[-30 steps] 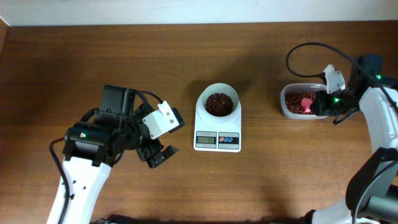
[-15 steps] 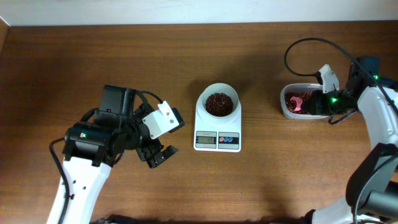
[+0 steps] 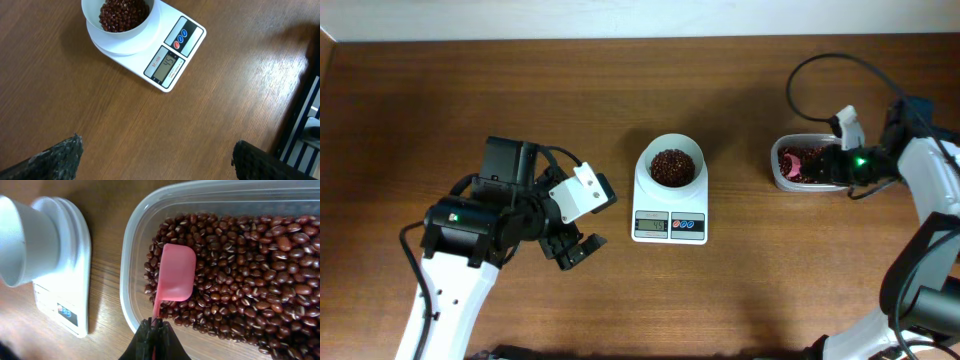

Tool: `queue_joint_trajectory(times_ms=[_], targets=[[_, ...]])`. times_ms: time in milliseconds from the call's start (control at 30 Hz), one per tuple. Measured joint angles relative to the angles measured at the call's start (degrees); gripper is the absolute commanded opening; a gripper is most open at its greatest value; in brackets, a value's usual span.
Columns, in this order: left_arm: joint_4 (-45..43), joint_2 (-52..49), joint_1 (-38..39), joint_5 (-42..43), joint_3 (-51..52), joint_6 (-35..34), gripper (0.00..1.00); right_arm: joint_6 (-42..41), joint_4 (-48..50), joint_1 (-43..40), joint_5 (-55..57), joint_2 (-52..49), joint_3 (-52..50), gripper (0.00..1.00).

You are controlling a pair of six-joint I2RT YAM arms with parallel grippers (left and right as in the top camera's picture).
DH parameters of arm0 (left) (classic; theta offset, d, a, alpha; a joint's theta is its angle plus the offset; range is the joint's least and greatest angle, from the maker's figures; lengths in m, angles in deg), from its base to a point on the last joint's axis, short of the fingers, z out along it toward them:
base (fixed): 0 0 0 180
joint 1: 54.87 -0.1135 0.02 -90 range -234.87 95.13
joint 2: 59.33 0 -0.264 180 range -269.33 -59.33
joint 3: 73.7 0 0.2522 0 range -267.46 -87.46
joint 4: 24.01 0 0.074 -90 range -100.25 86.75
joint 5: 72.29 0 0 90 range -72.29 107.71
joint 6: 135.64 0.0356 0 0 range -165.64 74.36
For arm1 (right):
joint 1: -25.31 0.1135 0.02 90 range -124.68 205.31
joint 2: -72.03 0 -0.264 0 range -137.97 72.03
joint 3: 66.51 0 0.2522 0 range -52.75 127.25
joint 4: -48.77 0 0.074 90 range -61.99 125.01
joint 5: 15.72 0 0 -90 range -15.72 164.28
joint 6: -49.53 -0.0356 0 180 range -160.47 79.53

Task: Scoop and weigh 50g on scale
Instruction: 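Return the scoop to the bean tub and dip it into the beans, then lift the scoop and carry it over the bowl on the scale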

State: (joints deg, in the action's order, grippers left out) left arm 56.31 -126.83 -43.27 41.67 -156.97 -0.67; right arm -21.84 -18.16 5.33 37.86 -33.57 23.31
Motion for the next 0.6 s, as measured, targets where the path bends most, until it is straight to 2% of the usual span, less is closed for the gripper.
queue_joint_trajectory(times_ms=[367, 600], targets=[[0.00, 0.00, 0.00, 0.00, 0.00, 0.00, 0.99, 0.02, -1.09, -11.72, -15.93, -0.11, -0.09, 0.04], [0.00, 0.00, -0.02, 0.00, 0.00, 0.00, 0.99, 0.00, -1.49, -13.27, -27.15, -0.11, -0.11, 0.04]])
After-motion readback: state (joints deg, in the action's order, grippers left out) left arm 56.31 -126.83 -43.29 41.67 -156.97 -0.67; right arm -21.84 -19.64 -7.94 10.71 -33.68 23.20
